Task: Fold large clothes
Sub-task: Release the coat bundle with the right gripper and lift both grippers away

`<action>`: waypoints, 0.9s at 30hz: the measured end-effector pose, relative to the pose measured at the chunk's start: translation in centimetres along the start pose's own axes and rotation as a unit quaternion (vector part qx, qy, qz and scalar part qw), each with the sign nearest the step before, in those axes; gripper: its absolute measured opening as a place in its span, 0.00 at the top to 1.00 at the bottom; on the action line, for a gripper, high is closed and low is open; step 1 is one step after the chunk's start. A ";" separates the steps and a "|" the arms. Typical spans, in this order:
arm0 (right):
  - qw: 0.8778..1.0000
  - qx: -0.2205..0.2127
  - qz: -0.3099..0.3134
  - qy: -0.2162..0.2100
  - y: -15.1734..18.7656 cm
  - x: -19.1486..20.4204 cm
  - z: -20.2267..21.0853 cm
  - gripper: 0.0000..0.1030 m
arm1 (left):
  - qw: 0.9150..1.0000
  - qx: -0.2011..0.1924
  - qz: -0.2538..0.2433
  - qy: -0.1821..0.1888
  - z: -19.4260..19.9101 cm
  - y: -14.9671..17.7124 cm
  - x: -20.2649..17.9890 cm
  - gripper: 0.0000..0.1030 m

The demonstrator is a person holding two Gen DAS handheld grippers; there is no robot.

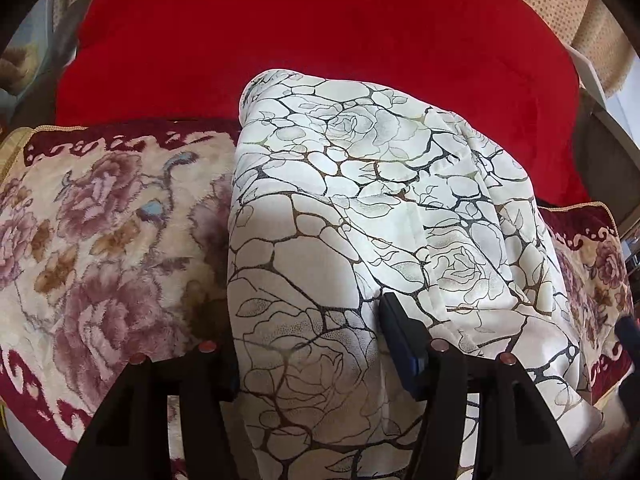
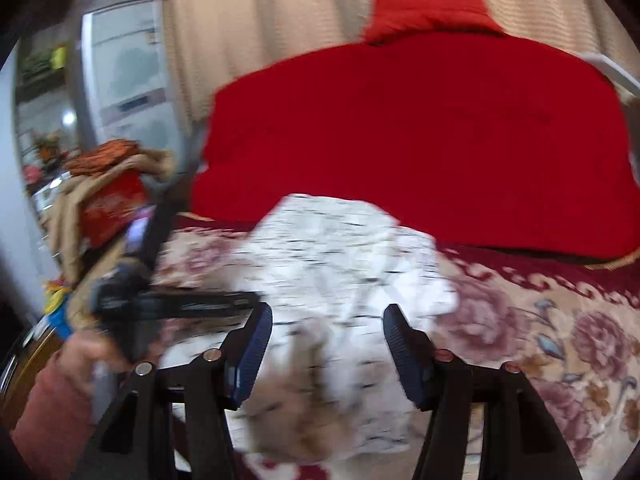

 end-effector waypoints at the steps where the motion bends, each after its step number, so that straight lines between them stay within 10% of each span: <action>1: 1.000 -0.002 0.011 -0.006 0.2 1.0 0.1 0.63 | 1.000 0.000 -0.001 -0.001 0.1 0.0 0.0 0.40; 7: 0.993 0.120 -0.001 -0.002 6.6 0.4 -6.3 0.70 | 1.000 0.002 -0.013 -0.015 0.2 0.5 0.0 0.40; 21: 0.992 0.124 0.006 -0.013 6.7 0.4 -6.5 0.70 | 0.983 -0.075 -0.114 -0.126 5.5 0.7 -0.9 0.26; 27: 0.994 0.101 -0.011 -0.031 0.5 -1.0 -4.6 0.66 | 0.983 -0.029 -0.098 -0.151 2.9 1.4 0.0 0.26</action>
Point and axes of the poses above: each gripper's, at about its wrist camera, not at the fingertips, and z roughly against the way its jaws point, x to its left, y to its underside, the point moved 9 cm from there along -z, roughly the way its jaws point, and after that the axes turned 9 degrees about y, right-handed, at the moved point
